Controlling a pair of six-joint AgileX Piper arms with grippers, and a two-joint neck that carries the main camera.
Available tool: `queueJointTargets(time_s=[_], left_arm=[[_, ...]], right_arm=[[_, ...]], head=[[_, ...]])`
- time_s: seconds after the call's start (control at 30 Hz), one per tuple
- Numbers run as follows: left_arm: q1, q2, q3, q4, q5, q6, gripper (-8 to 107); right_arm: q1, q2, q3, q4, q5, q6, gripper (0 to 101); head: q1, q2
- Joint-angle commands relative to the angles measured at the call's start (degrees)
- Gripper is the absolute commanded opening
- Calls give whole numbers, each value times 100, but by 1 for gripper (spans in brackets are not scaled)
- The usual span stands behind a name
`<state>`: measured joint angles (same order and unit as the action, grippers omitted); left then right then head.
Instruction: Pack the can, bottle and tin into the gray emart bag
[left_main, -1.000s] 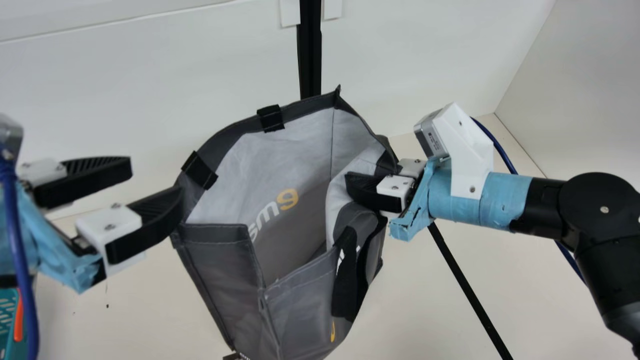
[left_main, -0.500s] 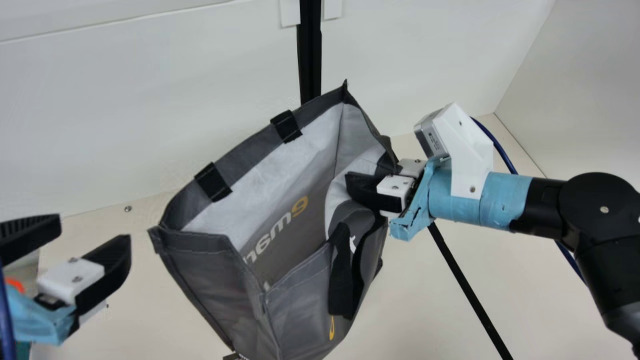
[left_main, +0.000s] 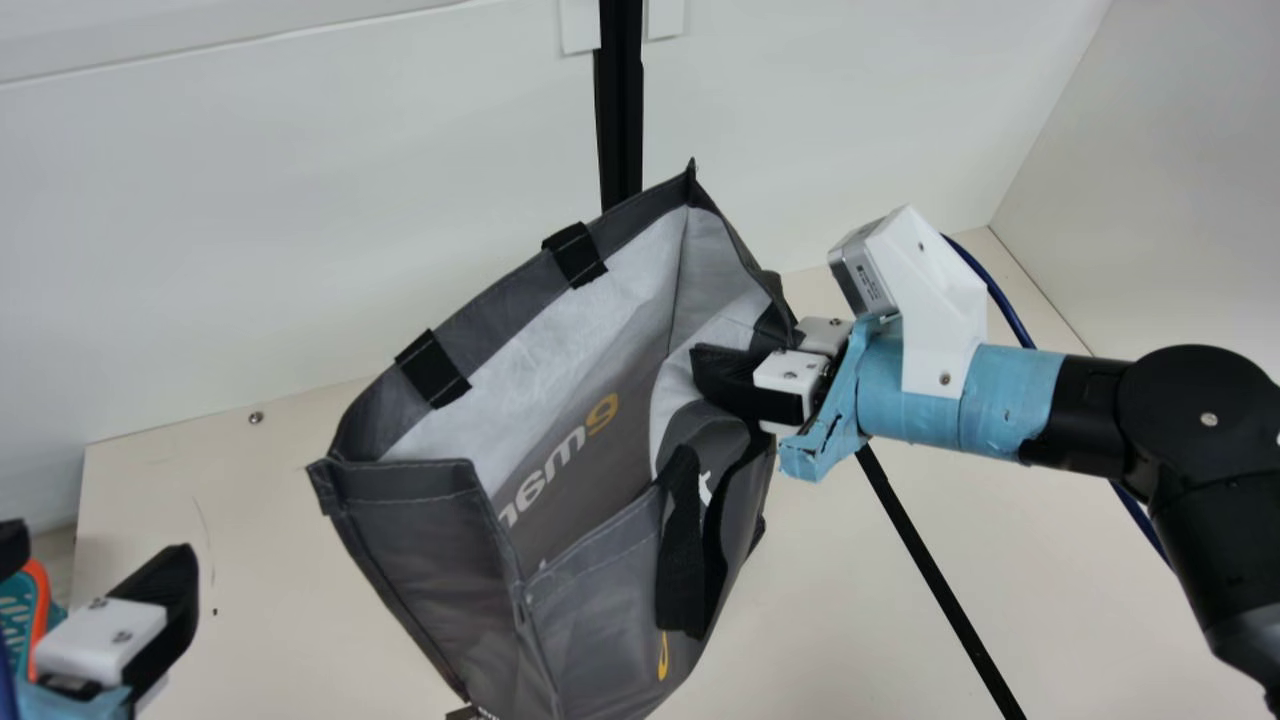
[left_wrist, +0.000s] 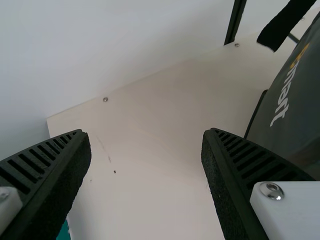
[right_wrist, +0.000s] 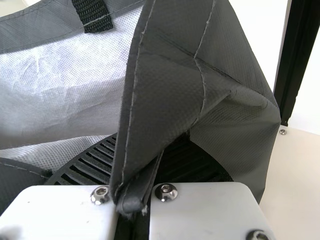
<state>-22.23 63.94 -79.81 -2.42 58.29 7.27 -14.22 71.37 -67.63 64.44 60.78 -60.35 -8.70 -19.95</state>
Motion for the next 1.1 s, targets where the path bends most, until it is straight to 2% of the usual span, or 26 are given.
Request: queueJointTargets(time_s=[0.0,0.63,1.07], left_arm=[[-23,-85,147,160,-30,-133,90],[397,-892,1552,530,-614,-675,90],[389,-890,1549,535,-611,-679,90]], right_arm=[[0,0,0,0,0,0,0],[0,0,0,0,0,0,0],[0,0,0,0,0,0,0]], head=[[-130,-5],[-130,-5],[-130,-5]])
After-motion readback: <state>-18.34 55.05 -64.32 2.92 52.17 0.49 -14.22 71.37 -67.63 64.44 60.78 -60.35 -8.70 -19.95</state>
